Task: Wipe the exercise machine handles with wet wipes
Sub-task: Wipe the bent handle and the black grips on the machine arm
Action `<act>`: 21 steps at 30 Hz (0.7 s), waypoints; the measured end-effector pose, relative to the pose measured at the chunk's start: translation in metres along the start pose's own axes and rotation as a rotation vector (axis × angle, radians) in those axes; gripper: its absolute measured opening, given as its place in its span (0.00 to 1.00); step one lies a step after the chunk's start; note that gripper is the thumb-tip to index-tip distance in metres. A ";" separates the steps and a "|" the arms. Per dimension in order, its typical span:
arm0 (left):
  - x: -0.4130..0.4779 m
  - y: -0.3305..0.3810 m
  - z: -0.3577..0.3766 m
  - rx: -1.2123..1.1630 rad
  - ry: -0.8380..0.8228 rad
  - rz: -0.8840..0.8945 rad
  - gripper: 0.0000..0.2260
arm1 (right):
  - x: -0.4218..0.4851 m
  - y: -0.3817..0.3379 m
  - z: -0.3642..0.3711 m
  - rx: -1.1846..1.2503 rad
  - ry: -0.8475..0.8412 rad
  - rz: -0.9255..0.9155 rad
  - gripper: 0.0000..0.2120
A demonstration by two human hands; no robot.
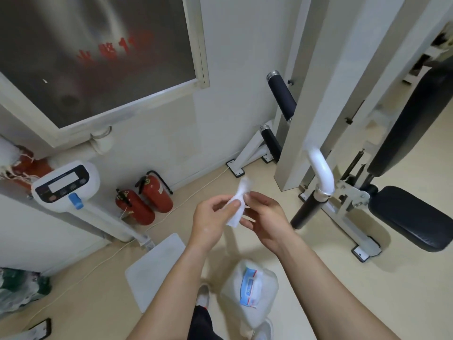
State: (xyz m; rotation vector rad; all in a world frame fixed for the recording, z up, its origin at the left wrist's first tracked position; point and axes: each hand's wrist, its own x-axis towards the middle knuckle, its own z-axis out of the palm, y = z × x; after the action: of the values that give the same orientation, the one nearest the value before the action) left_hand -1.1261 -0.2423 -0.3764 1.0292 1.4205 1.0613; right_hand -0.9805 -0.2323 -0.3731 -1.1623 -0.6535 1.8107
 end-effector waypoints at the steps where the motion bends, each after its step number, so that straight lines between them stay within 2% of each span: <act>1: 0.005 0.000 -0.006 -0.017 0.000 -0.002 0.04 | 0.005 0.000 0.004 -0.014 0.017 -0.002 0.07; 5: 0.032 0.002 -0.035 -0.034 0.014 -0.035 0.01 | 0.025 -0.001 0.028 -0.047 0.098 -0.014 0.08; 11: 0.081 0.011 -0.077 -0.120 0.087 -0.090 0.03 | 0.057 -0.002 0.060 -0.021 0.222 -0.019 0.06; 15: 0.106 0.015 -0.086 -0.040 0.082 -0.022 0.03 | 0.070 0.005 0.068 -0.085 0.337 0.061 0.03; 18: 0.118 0.020 -0.085 0.295 -0.039 0.213 0.02 | 0.079 0.016 0.073 -0.281 0.517 0.145 0.22; 20: 0.127 0.028 -0.085 0.543 -0.204 0.339 0.02 | 0.081 0.013 0.078 -0.350 0.576 0.072 0.31; 21: 0.131 0.035 -0.086 0.597 -0.332 0.340 0.02 | 0.080 0.009 0.079 -0.370 0.569 0.025 0.34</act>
State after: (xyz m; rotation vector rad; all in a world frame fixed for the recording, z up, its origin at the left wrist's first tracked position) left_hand -1.2218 -0.1137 -0.3670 1.8376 1.3369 0.6505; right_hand -1.0714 -0.1651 -0.3827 -1.8431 -0.6433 1.3042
